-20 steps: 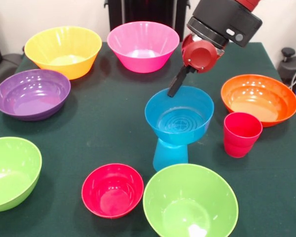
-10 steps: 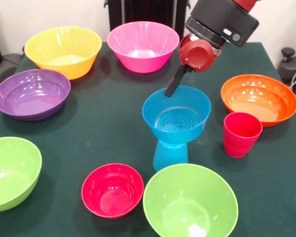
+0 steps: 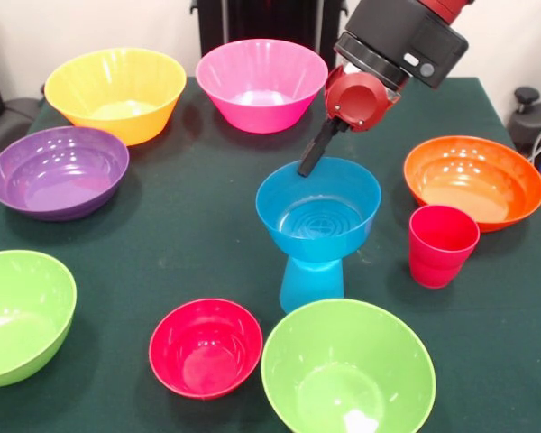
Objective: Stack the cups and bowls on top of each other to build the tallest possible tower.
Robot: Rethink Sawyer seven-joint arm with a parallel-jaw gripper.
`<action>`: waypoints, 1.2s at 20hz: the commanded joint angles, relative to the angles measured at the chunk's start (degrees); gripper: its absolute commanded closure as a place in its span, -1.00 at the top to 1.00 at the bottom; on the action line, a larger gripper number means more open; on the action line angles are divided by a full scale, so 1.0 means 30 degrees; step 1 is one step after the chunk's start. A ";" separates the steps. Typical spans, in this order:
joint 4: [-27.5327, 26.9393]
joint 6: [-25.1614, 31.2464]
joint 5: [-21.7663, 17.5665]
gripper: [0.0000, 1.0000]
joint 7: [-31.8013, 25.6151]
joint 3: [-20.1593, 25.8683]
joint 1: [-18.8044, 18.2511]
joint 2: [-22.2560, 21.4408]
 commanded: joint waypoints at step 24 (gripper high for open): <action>0.1177 -0.2099 -0.1756 -1.00 0.2026 0.4115 -0.0294 0.0416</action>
